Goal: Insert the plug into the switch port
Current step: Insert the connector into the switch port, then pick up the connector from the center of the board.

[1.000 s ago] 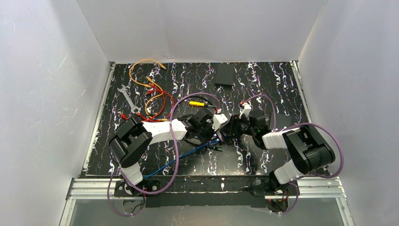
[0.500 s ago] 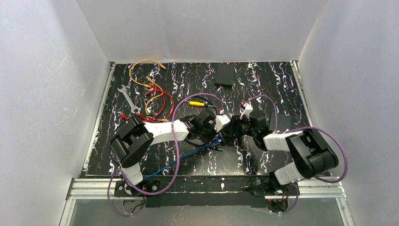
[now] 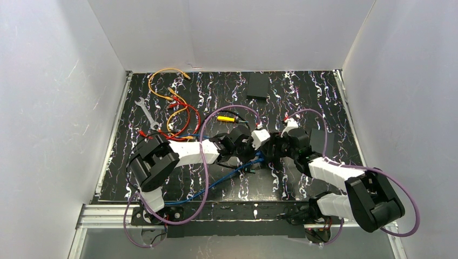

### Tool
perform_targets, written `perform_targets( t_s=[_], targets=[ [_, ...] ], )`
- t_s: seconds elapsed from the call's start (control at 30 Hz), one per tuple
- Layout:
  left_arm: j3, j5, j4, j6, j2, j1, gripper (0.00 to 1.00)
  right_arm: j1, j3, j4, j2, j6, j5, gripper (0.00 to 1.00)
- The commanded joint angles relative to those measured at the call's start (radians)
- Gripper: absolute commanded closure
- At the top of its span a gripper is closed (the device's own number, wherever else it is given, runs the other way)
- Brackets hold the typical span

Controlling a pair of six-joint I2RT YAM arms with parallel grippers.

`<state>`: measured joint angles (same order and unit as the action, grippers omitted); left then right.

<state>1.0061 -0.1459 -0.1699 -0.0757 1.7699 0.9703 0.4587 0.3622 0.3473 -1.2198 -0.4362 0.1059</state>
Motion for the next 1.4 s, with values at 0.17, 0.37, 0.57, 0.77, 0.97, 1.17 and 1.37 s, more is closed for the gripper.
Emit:
perform_targets(
  t_s=[0.17, 0.37, 0.57, 0.77, 0.97, 1.17, 1.37],
  targets=[
    [-0.028, 0.038, -0.168, 0.068, -0.024, -0.006, 0.67, 0.025, 0.0, -0.103, 0.009, -0.011, -0.055, 0.15],
    [-0.095, 0.106, -0.159, 0.136, -0.126, -0.049, 0.49, 0.023, -0.01, -0.128, 0.064, -0.015, -0.101, 0.04],
    [-0.176, 0.21, -0.046, 0.206, -0.323, -0.148, 0.21, 0.023, -0.02, -0.14, 0.118, -0.015, -0.144, 0.01],
    [-0.238, 0.218, 0.102, 0.301, -0.489, -0.249, 0.02, 0.022, -0.028, -0.136, 0.146, -0.012, -0.138, 0.01],
    [-0.213, 0.243, 0.315, 0.428, -0.521, -0.283, 0.02, 0.022, -0.028, -0.13, 0.145, -0.012, -0.121, 0.01],
    [-0.204, 0.246, 0.353, 0.413, -0.506, -0.283, 0.02, 0.023, -0.026, -0.125, 0.133, -0.012, -0.112, 0.01],
    [-0.026, 0.216, 0.457, 0.324, -0.34, -0.274, 0.02, 0.023, -0.025, -0.119, 0.123, -0.015, -0.079, 0.01]
  ],
)
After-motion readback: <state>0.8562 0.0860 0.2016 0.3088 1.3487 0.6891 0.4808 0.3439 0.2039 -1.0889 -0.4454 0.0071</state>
